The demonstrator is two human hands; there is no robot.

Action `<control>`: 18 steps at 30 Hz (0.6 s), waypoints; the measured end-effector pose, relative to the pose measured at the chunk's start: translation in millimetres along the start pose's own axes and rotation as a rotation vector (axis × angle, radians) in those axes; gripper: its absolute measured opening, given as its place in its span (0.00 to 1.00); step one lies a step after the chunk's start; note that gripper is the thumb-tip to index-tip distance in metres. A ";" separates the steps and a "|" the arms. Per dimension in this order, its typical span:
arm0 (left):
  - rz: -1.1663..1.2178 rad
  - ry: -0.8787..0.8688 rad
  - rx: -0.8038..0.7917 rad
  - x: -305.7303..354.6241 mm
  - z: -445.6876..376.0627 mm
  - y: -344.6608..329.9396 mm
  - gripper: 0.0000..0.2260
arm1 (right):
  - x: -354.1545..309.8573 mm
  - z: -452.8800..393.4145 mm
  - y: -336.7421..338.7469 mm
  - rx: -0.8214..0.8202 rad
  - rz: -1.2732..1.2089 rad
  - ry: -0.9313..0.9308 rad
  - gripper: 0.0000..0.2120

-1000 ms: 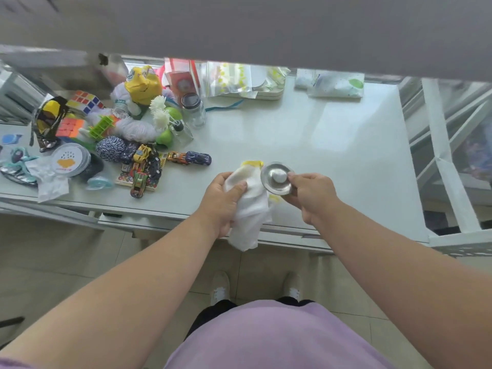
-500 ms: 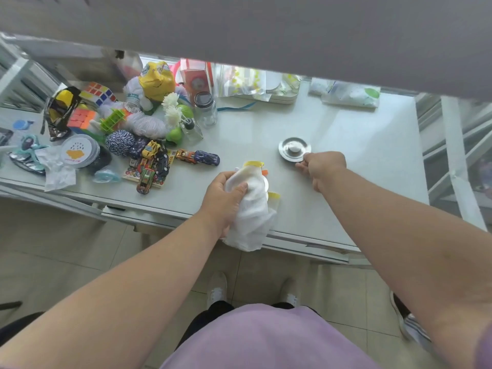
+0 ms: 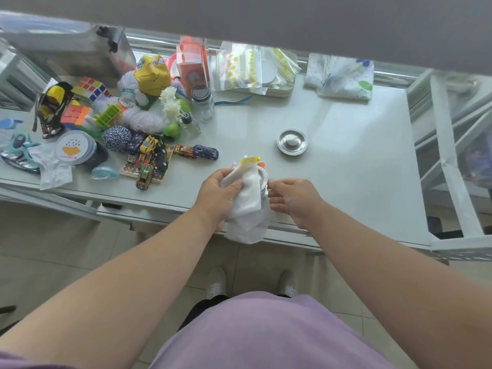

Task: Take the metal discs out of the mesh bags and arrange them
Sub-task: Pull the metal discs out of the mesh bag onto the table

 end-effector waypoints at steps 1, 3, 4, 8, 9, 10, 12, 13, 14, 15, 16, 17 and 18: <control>-0.008 -0.006 -0.005 0.0 -0.1 0.4 0.11 | -0.2 -0.3 -0.1 0.014 0.000 0.012 0.19; -0.042 -0.024 -0.012 0.1 0.2 0.1 0.14 | -0.3 -0.6 0.1 0.033 -0.037 0.033 0.23; -0.065 -0.033 -0.016 0.3 1.2 -0.8 0.15 | -0.4 -0.8 0.1 0.033 -0.057 0.039 0.24; -0.103 -0.066 -0.023 1.3 3.7 -4.0 0.16 | 0.9 -1.1 0.0 0.046 0.010 0.056 0.20; -0.106 -0.070 -0.025 1.6 4.2 -4.5 0.16 | 1.7 -1.7 -0.3 0.057 0.039 0.076 0.16; -0.103 -0.072 -0.025 2.5 4.8 -5.2 0.16 | 2.5 -2.6 0.5 0.080 0.073 0.095 0.12; -0.089 -0.064 -0.017 3.8 5.3 -5.2 0.17 | 4.0 -5.0 2.5 0.141 0.114 0.106 0.10; -0.082 -0.056 -0.009 4.0 5.6 -4.7 0.17 | 5.4 -7.1 4.0 0.160 0.104 0.098 0.10; -0.073 -0.046 -0.005 3.7 5.5 -4.4 0.18 | 6.7 -9.0 5.2 0.167 0.079 0.084 0.12; -0.066 -0.036 -0.005 3.0 5.0 -4.2 0.20 | 7.7 -10.0 6.4 0.169 0.040 0.072 0.13; -0.064 -0.028 -0.008 2.4 4.4 -4.6 0.22 | 8.7 -10.0 7.2 0.166 -0.004 0.059 0.15; -0.068 -0.022 -0.013 2.7 4.2 -6.0 0.24 | 10.4 -10.2 7.8 0.155 -0.048 0.047 0.16; -0.077 -0.019 -0.021 3.2 3.9 -8.3 0.26 | 11.7 -9.0 7.9 0.139 -0.081 0.033 0.16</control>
Point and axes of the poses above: each hand's wrist, its own z-axis away from the middle knuckle, its own y-axis out of the back of the hand, x = y × z, the point moved 5 cm from there along -z, towards the middle knuckle, and after that the axes turned 6 degrees about -x, right-handed, at the moved point
